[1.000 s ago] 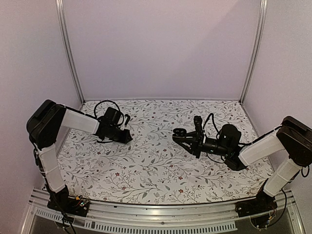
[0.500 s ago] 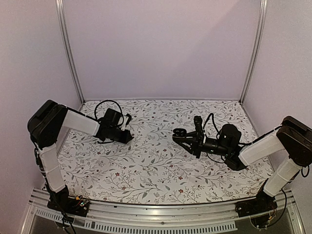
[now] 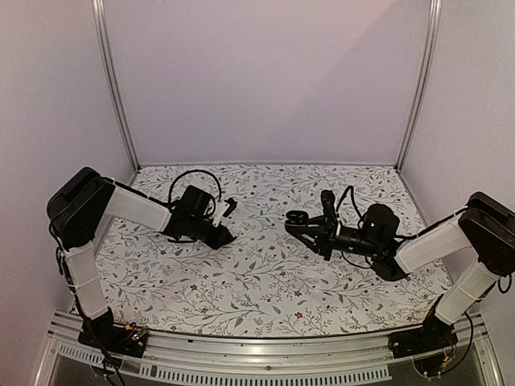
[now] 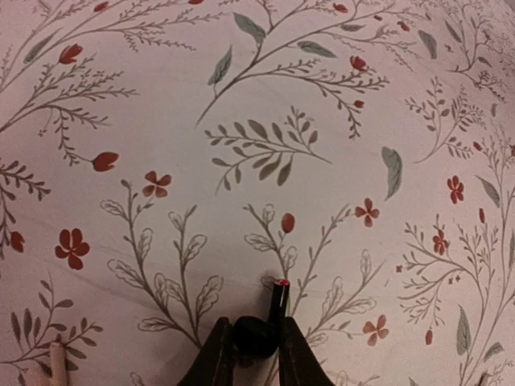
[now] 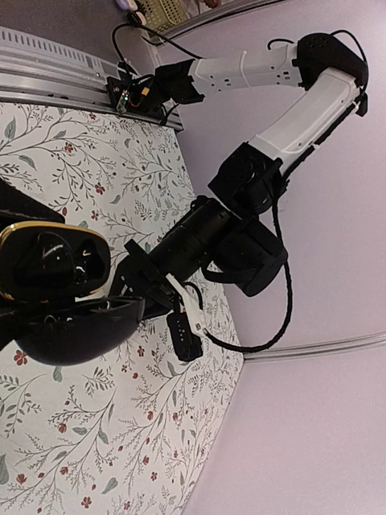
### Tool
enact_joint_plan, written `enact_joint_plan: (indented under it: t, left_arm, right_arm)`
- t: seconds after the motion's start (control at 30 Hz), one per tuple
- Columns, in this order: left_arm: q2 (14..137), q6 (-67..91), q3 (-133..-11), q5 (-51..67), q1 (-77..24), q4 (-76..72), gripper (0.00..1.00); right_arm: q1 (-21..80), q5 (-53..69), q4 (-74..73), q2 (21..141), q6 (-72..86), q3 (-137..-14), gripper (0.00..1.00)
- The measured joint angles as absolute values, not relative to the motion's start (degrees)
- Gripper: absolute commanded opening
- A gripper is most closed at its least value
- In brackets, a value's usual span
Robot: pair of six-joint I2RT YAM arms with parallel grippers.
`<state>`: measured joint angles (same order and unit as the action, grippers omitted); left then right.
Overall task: Insert the wireless bluetooth earbuds into the charging case
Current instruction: Move the left earbud to the center of the board.
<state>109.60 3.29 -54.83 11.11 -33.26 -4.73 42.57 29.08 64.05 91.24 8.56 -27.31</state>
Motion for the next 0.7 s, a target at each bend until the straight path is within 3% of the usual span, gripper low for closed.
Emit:
enact_joint_plan:
  t: [0.13, 0.37, 0.7]
  left_arm:
    - [108.7, -0.2, -54.1, 13.5, -37.0, -3.4, 0.21]
    - [106.0, -5.1, -50.9, 17.8, -40.7, -2.3, 0.45]
    - [102.2, -3.1, -47.2, 12.3, -40.8, -4.0, 0.48]
  right_arm:
    - [42.6, 29.1, 63.8, 90.7, 8.6, -27.2, 0.00]
    - [42.3, 29.1, 63.5, 89.3, 8.6, -26.2, 0.00]
    - [42.2, 29.1, 63.0, 88.4, 8.6, -25.6, 0.00]
